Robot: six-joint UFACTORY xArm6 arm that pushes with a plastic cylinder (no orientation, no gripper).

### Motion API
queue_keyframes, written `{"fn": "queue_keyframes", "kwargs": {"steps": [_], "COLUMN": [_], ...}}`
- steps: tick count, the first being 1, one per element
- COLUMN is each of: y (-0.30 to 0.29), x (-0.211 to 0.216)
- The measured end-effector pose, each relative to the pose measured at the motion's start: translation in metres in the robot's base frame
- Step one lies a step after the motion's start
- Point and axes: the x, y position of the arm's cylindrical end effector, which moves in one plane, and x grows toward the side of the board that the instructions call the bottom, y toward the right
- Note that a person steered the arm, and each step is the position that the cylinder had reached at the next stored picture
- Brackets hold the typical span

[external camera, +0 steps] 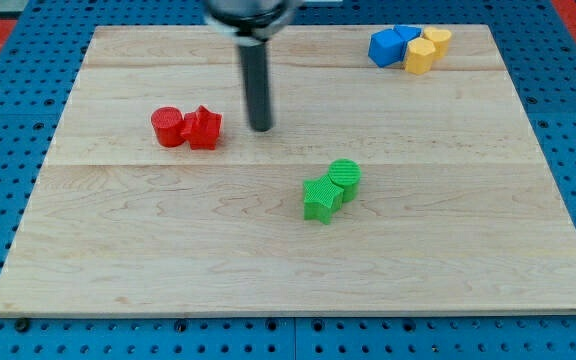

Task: Place your arm at the top right of the board

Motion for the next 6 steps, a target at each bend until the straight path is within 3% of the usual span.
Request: {"fn": "queue_keyframes", "kwargs": {"steps": [1, 3, 4, 5, 6], "y": [0.102, 0.201, 0.266, 0.287, 0.271], "x": [-0.029, -0.025, -0.052, -0.106, -0.128]}}
